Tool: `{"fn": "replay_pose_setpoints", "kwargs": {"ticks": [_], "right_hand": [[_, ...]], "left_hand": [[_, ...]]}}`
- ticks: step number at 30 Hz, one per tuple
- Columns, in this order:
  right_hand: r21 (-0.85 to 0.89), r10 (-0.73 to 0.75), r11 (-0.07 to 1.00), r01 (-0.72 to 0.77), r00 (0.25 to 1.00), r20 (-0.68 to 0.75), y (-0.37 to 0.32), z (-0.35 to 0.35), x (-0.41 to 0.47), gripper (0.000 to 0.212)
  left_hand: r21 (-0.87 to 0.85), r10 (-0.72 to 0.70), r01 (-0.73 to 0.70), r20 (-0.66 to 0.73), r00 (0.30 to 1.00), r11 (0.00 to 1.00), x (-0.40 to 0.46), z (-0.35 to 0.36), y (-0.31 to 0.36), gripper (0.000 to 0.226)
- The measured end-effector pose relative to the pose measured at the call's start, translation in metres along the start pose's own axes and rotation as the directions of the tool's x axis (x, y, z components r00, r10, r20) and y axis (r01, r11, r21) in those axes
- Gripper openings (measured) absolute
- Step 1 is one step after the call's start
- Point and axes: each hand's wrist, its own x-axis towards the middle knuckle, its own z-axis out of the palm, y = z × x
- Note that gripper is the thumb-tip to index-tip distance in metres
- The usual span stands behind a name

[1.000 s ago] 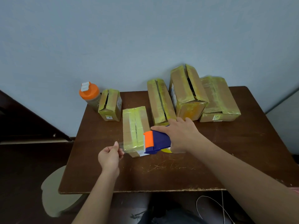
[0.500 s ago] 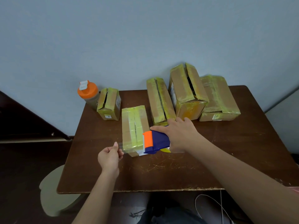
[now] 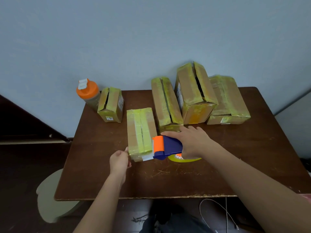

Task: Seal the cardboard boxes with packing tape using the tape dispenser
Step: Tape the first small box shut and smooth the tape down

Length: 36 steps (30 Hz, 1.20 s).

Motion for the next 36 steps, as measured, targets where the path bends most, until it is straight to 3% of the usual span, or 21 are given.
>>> {"fn": "replay_pose_setpoints", "kwargs": {"ticks": [5,8,9,10,13,15,17,22,25,31,36], "right_hand": [[0.025,0.005,1.0,-0.004,1.0,-0.016,0.004,0.009,0.001,0.09],[0.039,0.008,0.999,-0.008,1.0,-0.01,0.006,0.011,0.001,0.09],[0.045,0.01,0.999,-0.009,1.0,-0.011,0.007,0.012,0.001,0.09],[0.053,0.012,0.999,-0.012,1.0,-0.009,0.007,0.012,0.001,0.09],[0.094,0.006,0.996,-0.006,1.0,-0.002,0.004,0.014,0.003,0.091],[0.105,0.005,0.994,-0.005,1.0,-0.004,0.005,0.016,0.004,0.091],[0.114,0.004,0.993,-0.004,1.0,-0.002,0.005,0.016,0.005,0.09],[0.191,-0.05,0.98,0.056,0.998,-0.035,-0.016,0.015,0.01,0.088],[0.277,-0.078,0.957,0.091,0.995,-0.06,-0.029,0.019,0.015,0.088],[0.284,-0.09,0.953,0.102,0.994,-0.055,-0.026,0.026,0.018,0.091],[0.208,-0.132,0.969,0.132,0.991,-0.013,-0.007,0.019,0.017,0.091]], "left_hand": [[0.155,0.07,-0.07,0.003,0.998,0.985,0.001,0.001,-0.003,0.011],[0.17,-0.053,0.053,-0.005,0.999,0.984,0.004,-0.009,-0.002,0.069],[0.209,-0.016,0.023,-0.035,0.999,0.978,0.007,-0.012,-0.002,0.078],[0.239,0.069,-0.051,-0.067,0.995,0.97,0.006,-0.013,-0.003,0.073],[0.221,0.37,-0.347,-0.071,0.926,0.912,-0.006,-0.01,0.001,0.022],[0.212,0.483,-0.485,0.065,0.873,0.849,-0.016,-0.006,0.007,0.021],[0.256,0.509,-0.535,0.163,0.845,0.805,-0.021,-0.004,0.012,0.033],[0.395,0.457,-0.457,0.102,0.884,0.797,-0.006,-0.021,0.03,0.043],[0.45,0.475,-0.47,0.111,0.873,0.759,0.0,-0.019,0.038,0.061],[0.703,0.454,-0.381,0.092,0.886,0.601,0.001,0.016,0.031,0.054],[0.786,0.37,-0.36,0.18,0.911,0.502,-0.002,0.026,0.029,0.062]]}}
